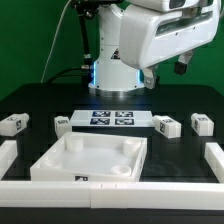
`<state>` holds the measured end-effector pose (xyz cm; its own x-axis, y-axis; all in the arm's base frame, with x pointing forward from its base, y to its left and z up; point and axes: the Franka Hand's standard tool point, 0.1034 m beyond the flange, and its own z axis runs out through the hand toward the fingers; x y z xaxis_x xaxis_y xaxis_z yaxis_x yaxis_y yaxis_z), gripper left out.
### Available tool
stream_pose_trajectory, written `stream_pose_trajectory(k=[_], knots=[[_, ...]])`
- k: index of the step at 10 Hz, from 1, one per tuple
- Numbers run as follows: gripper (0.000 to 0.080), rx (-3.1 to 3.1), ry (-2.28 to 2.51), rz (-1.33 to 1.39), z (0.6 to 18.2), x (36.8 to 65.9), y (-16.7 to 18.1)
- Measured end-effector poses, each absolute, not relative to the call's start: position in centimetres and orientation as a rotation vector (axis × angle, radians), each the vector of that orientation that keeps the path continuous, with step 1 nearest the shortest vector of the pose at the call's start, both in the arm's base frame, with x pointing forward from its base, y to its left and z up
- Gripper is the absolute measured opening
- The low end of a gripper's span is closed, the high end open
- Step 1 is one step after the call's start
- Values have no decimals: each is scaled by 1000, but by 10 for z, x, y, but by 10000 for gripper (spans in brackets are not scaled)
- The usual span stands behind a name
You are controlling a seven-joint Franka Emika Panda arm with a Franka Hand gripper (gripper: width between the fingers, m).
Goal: Assemble one leg
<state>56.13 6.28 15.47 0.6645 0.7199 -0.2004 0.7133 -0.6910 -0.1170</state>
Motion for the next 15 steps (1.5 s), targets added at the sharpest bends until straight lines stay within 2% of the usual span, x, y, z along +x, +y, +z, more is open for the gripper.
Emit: stream_pose_trajectory(k=[9,12,15], knots=[[650,-2835,-1241,342,151,560,61],[650,-2780,-1398,216,126,540,47],[650,-2694,-1546,173,102,524,17]])
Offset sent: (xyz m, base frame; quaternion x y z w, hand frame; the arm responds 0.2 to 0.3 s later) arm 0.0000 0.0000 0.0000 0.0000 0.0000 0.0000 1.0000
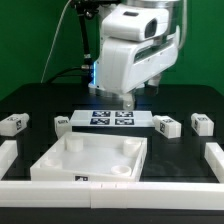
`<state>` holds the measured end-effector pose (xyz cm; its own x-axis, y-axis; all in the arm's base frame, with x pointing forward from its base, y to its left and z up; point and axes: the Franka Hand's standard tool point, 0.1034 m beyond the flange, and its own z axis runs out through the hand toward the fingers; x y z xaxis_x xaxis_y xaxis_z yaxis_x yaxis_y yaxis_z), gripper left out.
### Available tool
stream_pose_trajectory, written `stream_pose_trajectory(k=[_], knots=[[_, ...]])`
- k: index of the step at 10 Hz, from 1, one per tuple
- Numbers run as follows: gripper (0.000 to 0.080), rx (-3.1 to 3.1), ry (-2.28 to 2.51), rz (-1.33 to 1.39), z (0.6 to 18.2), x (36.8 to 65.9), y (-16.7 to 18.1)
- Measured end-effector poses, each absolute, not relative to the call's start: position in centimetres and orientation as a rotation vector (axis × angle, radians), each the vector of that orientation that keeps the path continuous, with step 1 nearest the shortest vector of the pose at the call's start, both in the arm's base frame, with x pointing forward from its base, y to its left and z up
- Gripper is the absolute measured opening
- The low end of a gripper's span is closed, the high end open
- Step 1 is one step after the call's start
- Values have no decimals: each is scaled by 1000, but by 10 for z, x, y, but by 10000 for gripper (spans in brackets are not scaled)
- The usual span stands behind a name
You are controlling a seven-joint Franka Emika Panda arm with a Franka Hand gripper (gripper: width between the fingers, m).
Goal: Assemble one leg
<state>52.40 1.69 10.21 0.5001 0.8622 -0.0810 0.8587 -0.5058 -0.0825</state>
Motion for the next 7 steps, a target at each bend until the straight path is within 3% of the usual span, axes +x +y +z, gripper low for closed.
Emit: stream_pose_trajectory(k=[5,7], knots=[[650,-2697,-1525,188,98,519,12],[650,-2579,-1753,84,77,508,-7]])
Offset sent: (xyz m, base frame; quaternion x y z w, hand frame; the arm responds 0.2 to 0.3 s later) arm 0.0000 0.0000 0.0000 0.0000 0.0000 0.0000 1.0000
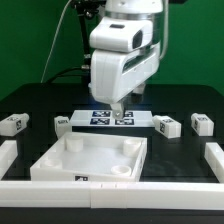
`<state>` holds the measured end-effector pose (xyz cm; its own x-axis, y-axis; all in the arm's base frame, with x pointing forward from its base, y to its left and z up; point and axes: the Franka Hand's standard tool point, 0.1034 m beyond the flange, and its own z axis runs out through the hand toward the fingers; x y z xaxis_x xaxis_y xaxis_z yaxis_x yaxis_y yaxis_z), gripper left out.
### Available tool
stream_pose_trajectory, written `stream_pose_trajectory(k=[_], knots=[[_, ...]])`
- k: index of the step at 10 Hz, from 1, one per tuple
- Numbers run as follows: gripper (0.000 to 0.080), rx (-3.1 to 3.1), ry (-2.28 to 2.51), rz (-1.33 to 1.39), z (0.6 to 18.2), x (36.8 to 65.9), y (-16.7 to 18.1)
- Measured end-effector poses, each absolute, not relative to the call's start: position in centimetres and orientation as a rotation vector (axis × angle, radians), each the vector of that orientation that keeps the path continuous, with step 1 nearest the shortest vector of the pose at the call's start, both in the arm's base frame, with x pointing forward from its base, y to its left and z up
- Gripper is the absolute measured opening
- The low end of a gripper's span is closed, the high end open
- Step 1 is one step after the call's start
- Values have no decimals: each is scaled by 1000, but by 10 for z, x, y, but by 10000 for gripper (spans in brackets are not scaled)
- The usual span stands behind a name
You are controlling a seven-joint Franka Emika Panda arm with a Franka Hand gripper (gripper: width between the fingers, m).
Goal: Assemble one leg
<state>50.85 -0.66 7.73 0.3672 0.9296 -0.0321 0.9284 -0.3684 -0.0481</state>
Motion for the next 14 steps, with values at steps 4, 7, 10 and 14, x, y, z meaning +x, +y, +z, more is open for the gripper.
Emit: stream_pose_trajectory(k=[4,7,10,14], knots=[[650,-2489,-1891,25,45,499,-24],[650,-2473,-1880,44,25,491,-23],[650,-2469,-1871,56,20,488,-22],[394,-2469,-1871,56,20,488,-22]])
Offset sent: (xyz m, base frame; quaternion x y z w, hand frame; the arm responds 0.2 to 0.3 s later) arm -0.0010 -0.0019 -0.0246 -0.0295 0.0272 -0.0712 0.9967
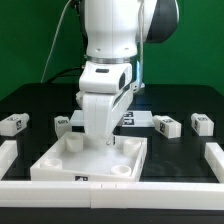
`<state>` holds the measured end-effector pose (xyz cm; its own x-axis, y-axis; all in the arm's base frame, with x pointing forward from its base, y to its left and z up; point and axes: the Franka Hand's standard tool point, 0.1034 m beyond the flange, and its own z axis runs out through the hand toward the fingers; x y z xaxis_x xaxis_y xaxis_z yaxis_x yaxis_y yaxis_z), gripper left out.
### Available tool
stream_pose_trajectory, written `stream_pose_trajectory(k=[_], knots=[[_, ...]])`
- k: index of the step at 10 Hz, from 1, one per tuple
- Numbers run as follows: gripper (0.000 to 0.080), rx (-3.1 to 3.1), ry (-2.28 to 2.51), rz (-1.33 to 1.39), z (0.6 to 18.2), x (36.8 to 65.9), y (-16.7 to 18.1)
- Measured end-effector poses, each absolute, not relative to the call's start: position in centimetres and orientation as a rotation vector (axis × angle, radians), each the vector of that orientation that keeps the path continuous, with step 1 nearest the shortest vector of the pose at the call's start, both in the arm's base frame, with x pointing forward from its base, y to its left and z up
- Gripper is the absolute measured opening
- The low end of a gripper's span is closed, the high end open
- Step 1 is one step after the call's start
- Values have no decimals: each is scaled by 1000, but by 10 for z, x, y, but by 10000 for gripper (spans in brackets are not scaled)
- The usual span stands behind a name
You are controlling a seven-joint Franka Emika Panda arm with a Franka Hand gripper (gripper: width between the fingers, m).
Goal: Assemble one leg
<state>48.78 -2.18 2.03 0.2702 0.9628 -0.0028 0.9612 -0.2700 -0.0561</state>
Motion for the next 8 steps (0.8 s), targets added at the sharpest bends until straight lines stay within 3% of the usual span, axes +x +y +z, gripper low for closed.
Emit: stream_pose_trajectory(k=[1,2,8], knots=[[210,-2469,-1871,56,20,488,-22],[83,-2468,-1871,59,20,487,-22],[58,-2469,-1871,58,20,488,-22]])
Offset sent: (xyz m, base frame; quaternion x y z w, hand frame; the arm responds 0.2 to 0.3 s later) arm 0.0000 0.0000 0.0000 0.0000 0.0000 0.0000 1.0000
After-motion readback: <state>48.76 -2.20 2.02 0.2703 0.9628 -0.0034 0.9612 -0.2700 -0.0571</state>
